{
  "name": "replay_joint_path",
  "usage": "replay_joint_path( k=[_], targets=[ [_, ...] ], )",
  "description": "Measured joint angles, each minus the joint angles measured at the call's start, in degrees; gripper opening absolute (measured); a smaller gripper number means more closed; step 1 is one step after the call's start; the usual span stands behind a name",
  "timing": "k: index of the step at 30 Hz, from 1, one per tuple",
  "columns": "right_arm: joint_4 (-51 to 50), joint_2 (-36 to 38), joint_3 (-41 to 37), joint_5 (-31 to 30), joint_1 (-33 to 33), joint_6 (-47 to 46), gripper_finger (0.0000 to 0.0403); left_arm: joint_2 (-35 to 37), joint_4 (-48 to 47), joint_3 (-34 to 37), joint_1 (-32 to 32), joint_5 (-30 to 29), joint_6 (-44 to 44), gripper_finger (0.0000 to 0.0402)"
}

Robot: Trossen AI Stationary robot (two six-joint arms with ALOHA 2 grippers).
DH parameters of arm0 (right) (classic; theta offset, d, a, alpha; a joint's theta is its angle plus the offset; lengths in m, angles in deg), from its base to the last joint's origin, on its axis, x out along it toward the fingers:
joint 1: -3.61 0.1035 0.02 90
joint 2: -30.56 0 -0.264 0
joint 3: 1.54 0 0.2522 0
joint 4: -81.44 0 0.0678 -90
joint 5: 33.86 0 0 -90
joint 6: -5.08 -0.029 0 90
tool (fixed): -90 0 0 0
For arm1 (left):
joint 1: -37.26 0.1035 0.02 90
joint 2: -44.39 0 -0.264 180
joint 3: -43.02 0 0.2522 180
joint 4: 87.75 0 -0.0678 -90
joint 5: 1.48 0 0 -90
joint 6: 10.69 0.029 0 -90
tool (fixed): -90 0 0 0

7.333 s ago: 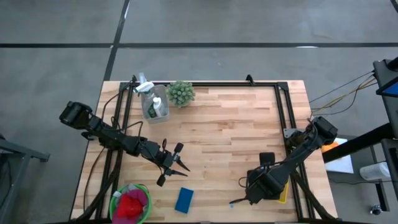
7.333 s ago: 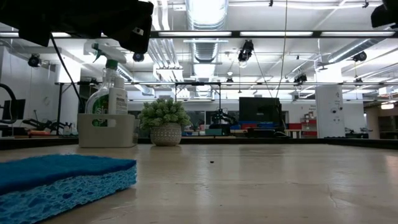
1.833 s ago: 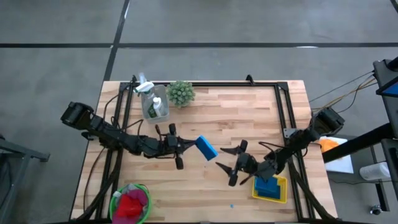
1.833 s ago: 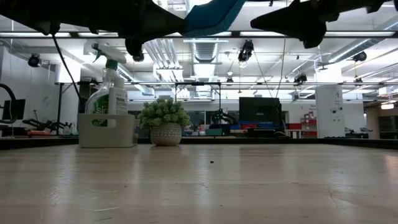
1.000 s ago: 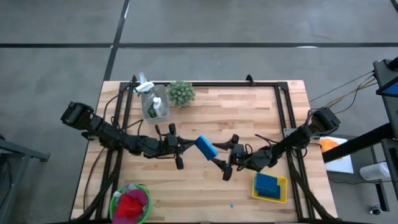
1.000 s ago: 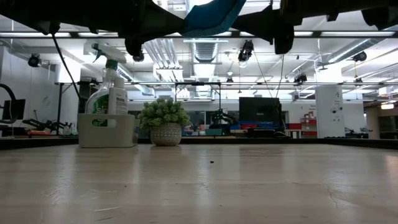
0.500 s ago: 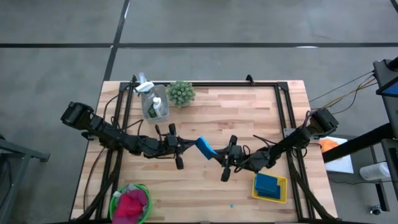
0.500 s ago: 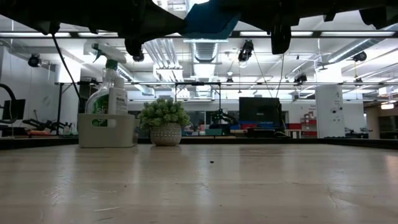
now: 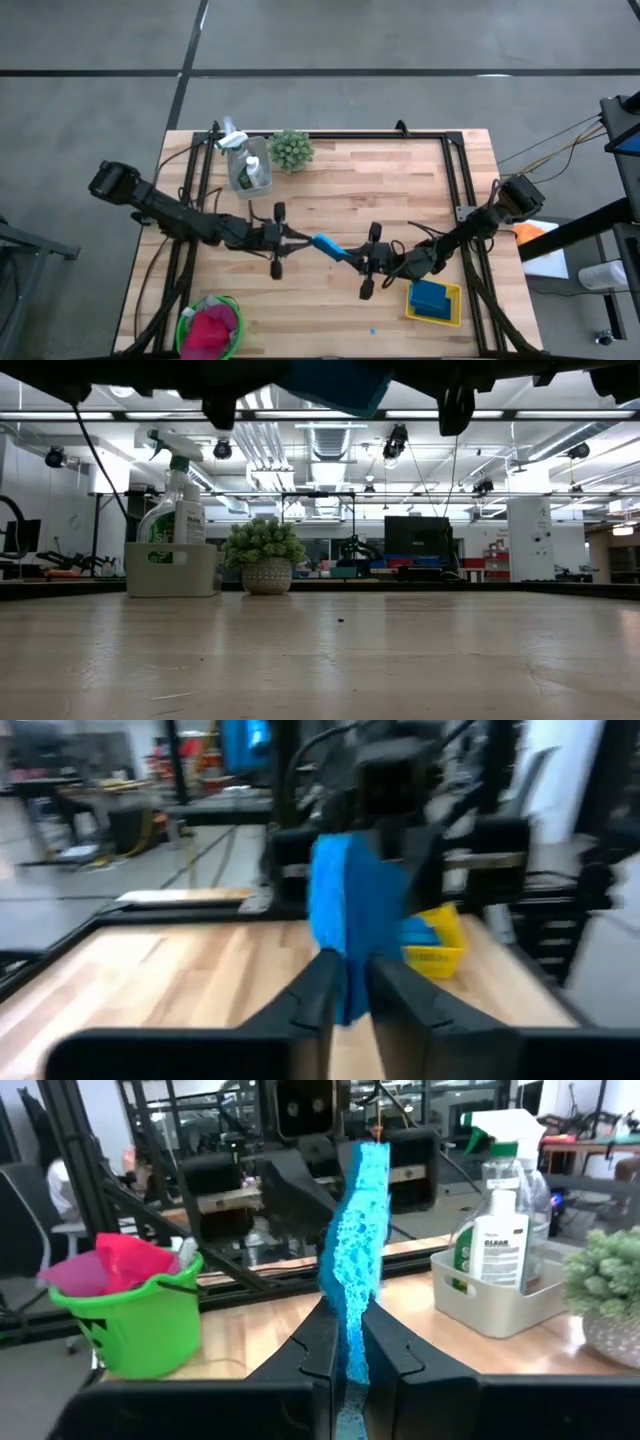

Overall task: Pick & Place Kitchen Items
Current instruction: Put the blue sponge into the yellow bin

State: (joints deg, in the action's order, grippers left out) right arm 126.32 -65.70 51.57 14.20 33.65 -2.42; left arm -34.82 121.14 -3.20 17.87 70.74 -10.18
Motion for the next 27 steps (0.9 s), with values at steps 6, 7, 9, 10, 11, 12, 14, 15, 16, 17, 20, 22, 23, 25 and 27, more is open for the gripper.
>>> replay_joint_path(
  k=[6, 7, 9, 10, 11, 12, 14, 15, 16, 17, 20, 22, 23, 25, 27],
  targets=[
    [0.4, -0.1, -0.2, -0.2, 1.0, 3.3, 0.0018, 8.8, 3.1, 4.9, -0.1, 9.1, 0.1, 0.0139],
    [0.9, -0.5, -0.2, -0.2, 1.1, 3.4, 0.0018, 9.9, 4.9, 6.4, -0.1, 10.0, 0.1, 0.015],
    [1.0, -1.7, -0.2, -0.1, 1.3, 3.4, 0.0018, 11.6, 9.1, 9.6, -0.1, 11.3, 0.1, 0.0169],
    [0.6, -2.4, -0.2, 0.7, 1.4, 3.3, 0.0018, 12.3, 10.6, 11.1, -0.1, 11.4, 0.1, 0.0178],
    [0.0, -3.1, -0.3, 2.4, 1.4, 2.9, 0.0018, 12.9, 11.6, 12.6, -0.1, 11.5, -0.3, 0.0186],
    [-1.1, -3.5, -0.3, 4.7, 1.4, 2.0, 0.0018, 13.3, 12.0, 13.9, -0.1, 11.4, -0.9, 0.0192],
    [-4.4, -3.5, -0.1, 8.7, 1.5, -0.1, 0.0018, 13.9, 12.2, 15.4, -0.1, 11.4, -2.3, 0.0201],
    [-6.8, -3.1, 0.3, 9.7, 1.6, -1.0, 0.0018, 14.2, 12.2, 16.0, -0.1, 11.4, -2.5, 0.0204],
    [-9.5, -2.4, 0.7, 10.0, 1.9, -1.7, 0.0018, 14.3, 12.2, 16.3, 0.0, 11.4, -2.7, 0.0205],
    [-12.8, -1.4, 1.2, 10.1, 2.1, -2.3, 0.0018, 14.3, 12.4, 16.3, 0.0, 11.4, -3.0, 0.0206],
    [-25.3, 2.2, 3.8, 10.1, 3.1, -4.9, 0.0018, 14.3, 12.2, 16.3, 0.0, 11.4, -3.3, 0.0207],
    [-35.8, 4.4, 5.9, 10.1, 4.2, -7.5, 0.0018, 14.2, 11.7, 16.1, 0.0, 11.4, -3.3, 0.0207],
    [-40.9, 5.3, 7.1, 10.1, 4.9, -9.0, 0.0018, 14.2, 11.3, 15.9, 0.0, 11.3, -3.3, 0.0207],
    [-52.0, 7.2, 9.5, 10.2, 6.5, -12.5, 0.0018, 14.2, 10.7, 15.6, 0.0, 11.3, -3.3, 0.0207],
    [-63.0, 8.9, 12.4, 10.6, 8.1, -16.6, 0.0018, 14.2, 10.1, 15.4, 0.0, 11.2, -3.3, 0.0207]
  ],
)
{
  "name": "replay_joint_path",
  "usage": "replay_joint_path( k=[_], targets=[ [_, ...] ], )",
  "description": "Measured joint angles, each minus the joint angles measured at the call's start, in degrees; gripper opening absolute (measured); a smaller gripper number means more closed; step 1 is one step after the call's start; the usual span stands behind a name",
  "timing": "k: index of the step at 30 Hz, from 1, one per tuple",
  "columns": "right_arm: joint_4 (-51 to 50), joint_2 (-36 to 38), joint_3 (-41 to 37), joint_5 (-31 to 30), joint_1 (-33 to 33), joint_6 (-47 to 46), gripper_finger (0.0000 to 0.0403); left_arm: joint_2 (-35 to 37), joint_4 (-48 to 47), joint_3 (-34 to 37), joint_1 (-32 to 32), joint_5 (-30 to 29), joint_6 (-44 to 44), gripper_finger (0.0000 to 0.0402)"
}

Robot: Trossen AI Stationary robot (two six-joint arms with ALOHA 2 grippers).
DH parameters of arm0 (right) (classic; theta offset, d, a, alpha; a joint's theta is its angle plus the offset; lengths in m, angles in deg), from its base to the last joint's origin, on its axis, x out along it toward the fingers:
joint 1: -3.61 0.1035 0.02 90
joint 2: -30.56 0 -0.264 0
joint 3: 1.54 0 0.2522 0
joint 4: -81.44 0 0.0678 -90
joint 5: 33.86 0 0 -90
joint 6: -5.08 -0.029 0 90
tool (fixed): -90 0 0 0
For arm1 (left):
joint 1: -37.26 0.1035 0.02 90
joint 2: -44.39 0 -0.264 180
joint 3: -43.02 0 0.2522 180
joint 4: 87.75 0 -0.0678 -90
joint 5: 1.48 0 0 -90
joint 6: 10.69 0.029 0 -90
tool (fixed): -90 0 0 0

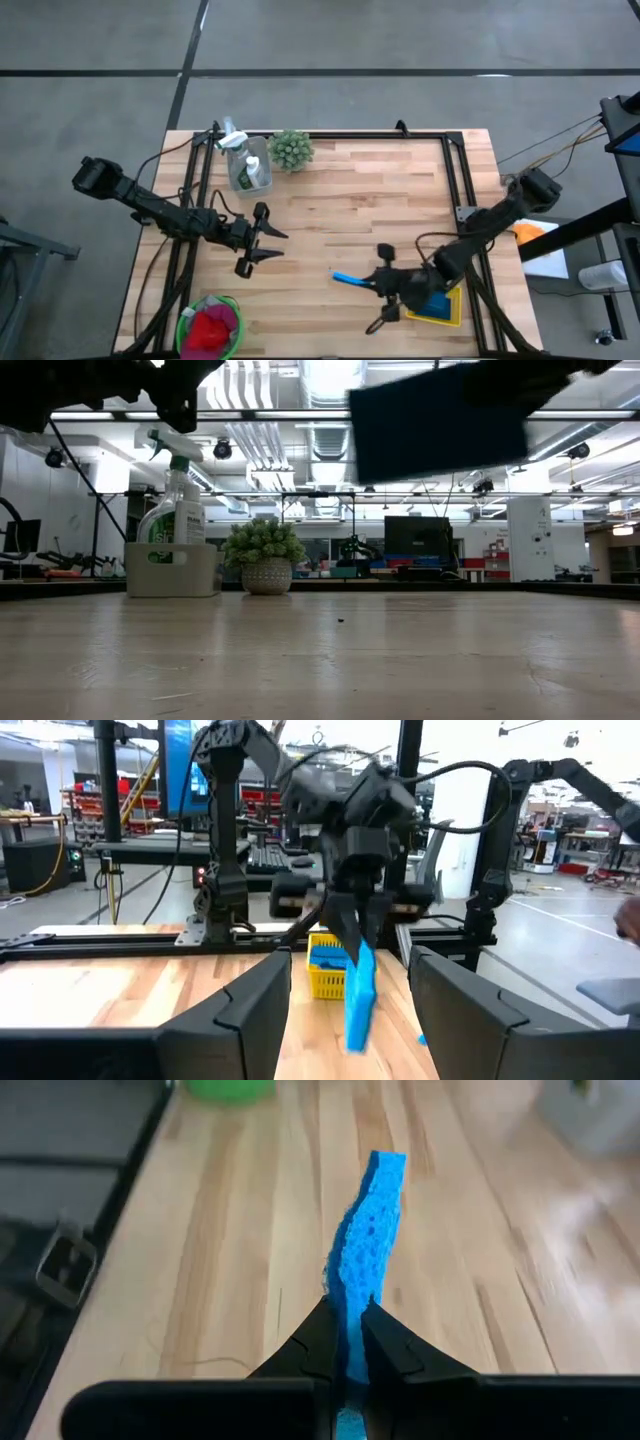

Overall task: Pick & Place Kitchen Items
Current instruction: Put the blue sponge into the yellow bin

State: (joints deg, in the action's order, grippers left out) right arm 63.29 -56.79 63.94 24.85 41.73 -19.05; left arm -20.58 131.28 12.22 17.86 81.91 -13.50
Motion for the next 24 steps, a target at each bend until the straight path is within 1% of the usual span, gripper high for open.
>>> replay_joint_path(
  k=[2, 4, 9, 13, 17, 22, 24],
  targets=[
    [-10.5, 1.4, 2.9, 0.4, 1.7, -4.8, 0.0018, 0.0, -0.1, 0.0, 0.0, 0.0, 0.0, 0.0207],
    [-18.7, 2.5, 5.8, 0.9, 3.4, -8.9, 0.0018, 0.0, -0.1, 0.1, 0.0, 0.0, 0.0, 0.0207],
    [-33.2, 5.1, 11.2, 3.8, 8.1, -17.5, 0.0018, 0.0, -0.2, 0.1, 0.0, 0.0, 0.0, 0.0207],
    [-45.8, 6.0, 14.9, 8.2, 12.1, -27.3, 0.0018, 0.0, -0.4, 0.1, 0.0, 0.0, 0.0, 0.0207],
    [-52.9, 6.5, 17.9, 12.7, 15.5, -35.2, 0.0018, 0.0, -0.4, 0.1, 0.0, 0.0, 0.0, 0.0207],
    [-53.2, 7.7, 18.5, 12.2, 19.3, -41.2, 0.0018, 0.0, -0.4, 0.1, 0.0, 0.0, 0.0, 0.0207],
    [-54.8, 7.8, 18.4, 11.6, 20.9, -44.3, 0.0018, 0.0, -0.4, 0.1, 0.0, 0.0, 0.0, 0.0207]
  ],
)
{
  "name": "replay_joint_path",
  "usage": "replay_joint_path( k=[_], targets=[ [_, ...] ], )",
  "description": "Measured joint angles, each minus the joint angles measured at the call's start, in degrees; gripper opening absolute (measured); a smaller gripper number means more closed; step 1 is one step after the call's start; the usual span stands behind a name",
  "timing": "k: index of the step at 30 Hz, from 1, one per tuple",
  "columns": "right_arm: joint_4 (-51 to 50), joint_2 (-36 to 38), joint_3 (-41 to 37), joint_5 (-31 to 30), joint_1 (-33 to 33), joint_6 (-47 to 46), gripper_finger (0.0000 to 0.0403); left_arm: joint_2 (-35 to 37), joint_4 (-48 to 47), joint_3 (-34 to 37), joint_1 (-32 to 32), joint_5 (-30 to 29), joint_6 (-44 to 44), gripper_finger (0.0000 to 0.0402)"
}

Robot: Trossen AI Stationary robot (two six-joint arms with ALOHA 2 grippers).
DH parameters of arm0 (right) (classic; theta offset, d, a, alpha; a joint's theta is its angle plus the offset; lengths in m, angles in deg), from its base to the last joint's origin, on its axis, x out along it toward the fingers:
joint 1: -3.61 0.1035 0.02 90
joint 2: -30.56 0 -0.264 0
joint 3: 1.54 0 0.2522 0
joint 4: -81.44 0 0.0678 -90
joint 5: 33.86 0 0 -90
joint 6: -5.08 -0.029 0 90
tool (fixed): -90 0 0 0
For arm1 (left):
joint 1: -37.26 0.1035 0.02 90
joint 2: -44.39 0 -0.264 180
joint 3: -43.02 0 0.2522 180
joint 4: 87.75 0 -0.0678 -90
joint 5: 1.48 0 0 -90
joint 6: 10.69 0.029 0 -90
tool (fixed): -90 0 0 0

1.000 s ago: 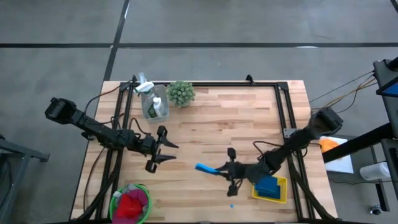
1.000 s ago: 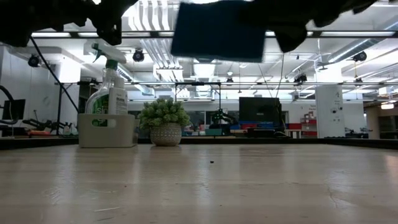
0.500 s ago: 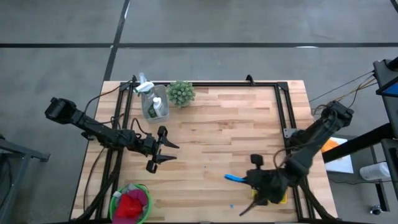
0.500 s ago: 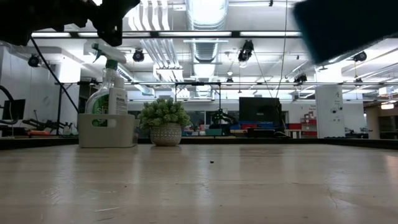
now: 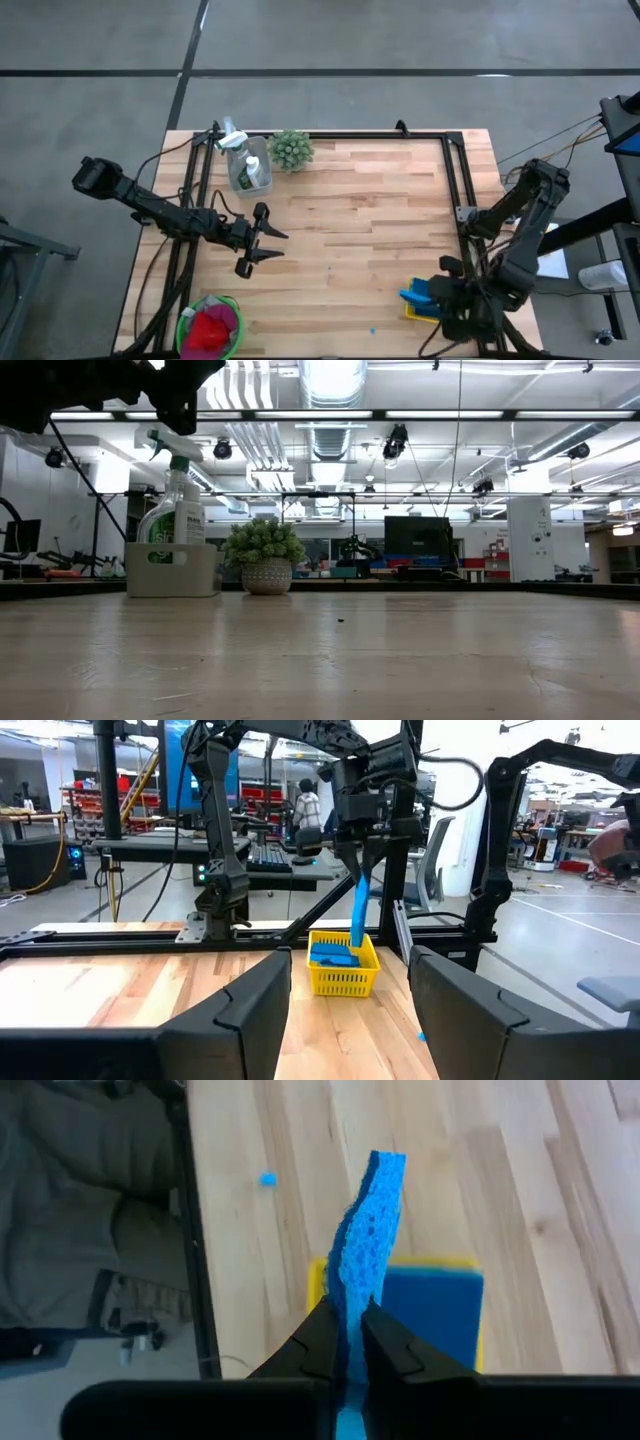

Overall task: Pick & Place Kitchen Items
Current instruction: Put the blue sponge into the yellow bin

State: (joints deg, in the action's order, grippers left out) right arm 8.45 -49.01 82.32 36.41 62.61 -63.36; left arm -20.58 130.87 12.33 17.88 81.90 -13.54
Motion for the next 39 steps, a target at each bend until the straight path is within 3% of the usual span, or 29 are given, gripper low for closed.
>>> replay_joint_path(
  k=[9, 20, 31, 34, 39],
  targets=[
    [-3.7, 0.0, -0.1, -0.3, 5.1, -8.5, 0.0018, 0.0, -0.1, 0.0, 0.0, 0.0, -0.2, 0.0207],
    [0.4, 0.2, -6.4, 1.4, 5.4, -12.0, 0.0018, 0.0, 0.0, 0.0, 0.0, 0.0, -0.2, 0.0207],
    [-0.3, 0.2, -7.6, 1.7, 5.3, -15.9, 0.0021, 0.0, 0.0, 0.0, 0.0, 0.0, -0.2, 0.0207],
    [-1.3, -0.4, -7.6, 2.2, 5.3, -16.8, 0.005, 0.0, 0.0, 0.0, 0.0, 0.0, -0.2, 0.0207],
    [-3.9, -2.9, -7.7, 6.2, 5.0, -17.8, 0.015, 0.0, 0.0, 0.0, 0.0, 0.0, -0.2, 0.0207]
  ],
)
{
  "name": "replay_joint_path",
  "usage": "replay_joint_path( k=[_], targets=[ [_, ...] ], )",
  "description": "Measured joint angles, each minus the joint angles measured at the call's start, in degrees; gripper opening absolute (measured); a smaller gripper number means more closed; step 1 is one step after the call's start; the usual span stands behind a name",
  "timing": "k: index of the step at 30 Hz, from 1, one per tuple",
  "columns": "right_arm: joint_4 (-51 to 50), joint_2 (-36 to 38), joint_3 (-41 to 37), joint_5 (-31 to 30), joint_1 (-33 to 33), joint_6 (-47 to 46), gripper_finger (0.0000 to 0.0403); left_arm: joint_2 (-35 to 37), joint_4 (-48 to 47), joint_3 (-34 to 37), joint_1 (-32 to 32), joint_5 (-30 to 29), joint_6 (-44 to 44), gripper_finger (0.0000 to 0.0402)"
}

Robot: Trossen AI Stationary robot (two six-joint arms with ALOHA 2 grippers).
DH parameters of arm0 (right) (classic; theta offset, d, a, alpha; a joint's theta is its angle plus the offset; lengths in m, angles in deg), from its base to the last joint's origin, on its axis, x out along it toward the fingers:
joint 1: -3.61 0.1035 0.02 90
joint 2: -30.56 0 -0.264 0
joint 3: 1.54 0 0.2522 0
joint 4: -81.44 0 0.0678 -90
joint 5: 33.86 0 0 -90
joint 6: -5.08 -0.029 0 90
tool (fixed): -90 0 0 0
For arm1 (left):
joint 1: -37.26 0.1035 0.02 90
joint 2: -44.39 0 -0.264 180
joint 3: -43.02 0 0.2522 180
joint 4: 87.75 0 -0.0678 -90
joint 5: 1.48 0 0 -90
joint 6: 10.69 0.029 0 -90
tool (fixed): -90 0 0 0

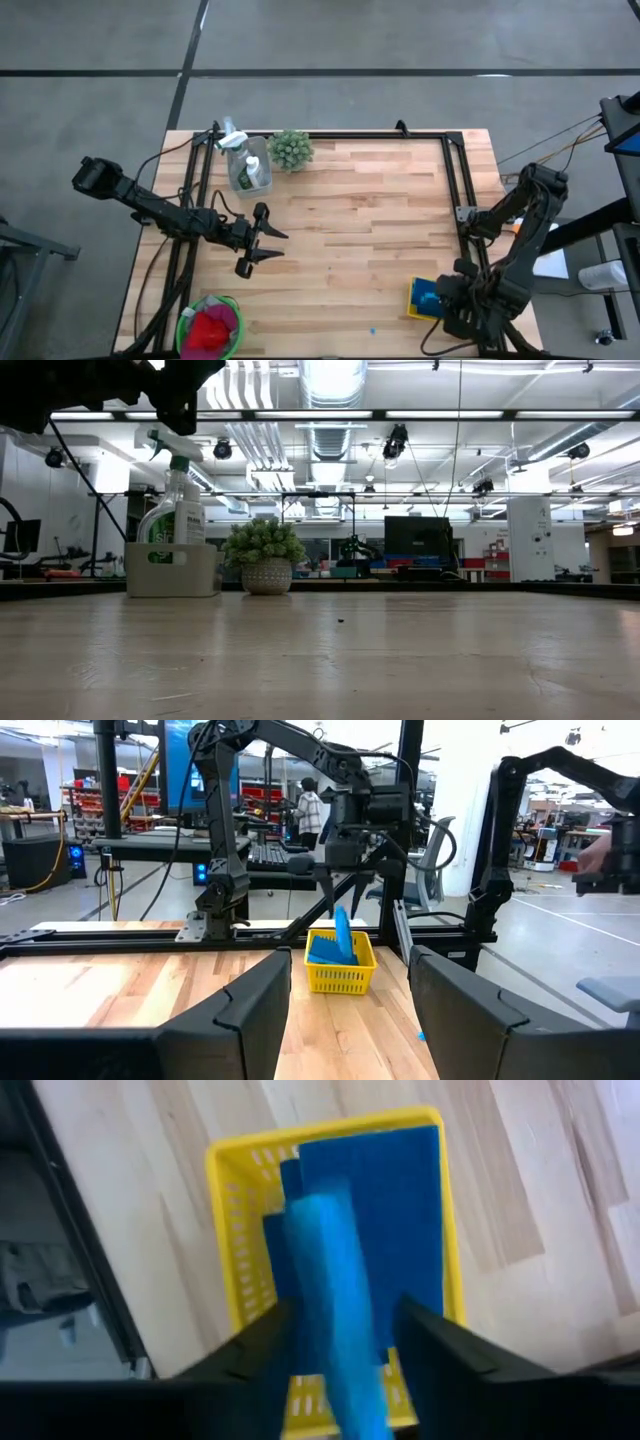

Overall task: Pick & Place Kitchen Items
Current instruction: Put the blue sponge into the yellow bin

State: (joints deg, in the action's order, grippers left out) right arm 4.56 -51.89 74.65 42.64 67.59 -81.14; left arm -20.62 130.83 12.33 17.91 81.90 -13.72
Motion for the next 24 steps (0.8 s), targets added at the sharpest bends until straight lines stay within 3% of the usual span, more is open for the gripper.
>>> replay_joint_path(
  k=[5, 9, 24],
  targets=[
    [0.0, -1.5, 0.0, 1.3, -0.1, 0.0, 0.0253, 0.0, 0.0, 0.0, 0.0, 0.0, 0.0, 0.0207],
    [-0.9, -1.9, 0.0, 1.5, -0.1, 0.0, 0.0303, 0.0, 0.0, 0.0, 0.0, 0.0, 0.0, 0.0207],
    [-7.7, -1.9, 0.0, 2.4, -1.0, -1.2, 0.0313, 0.0, 0.0, 0.0, 0.0, 0.0, 0.0, 0.0207]
  ],
)
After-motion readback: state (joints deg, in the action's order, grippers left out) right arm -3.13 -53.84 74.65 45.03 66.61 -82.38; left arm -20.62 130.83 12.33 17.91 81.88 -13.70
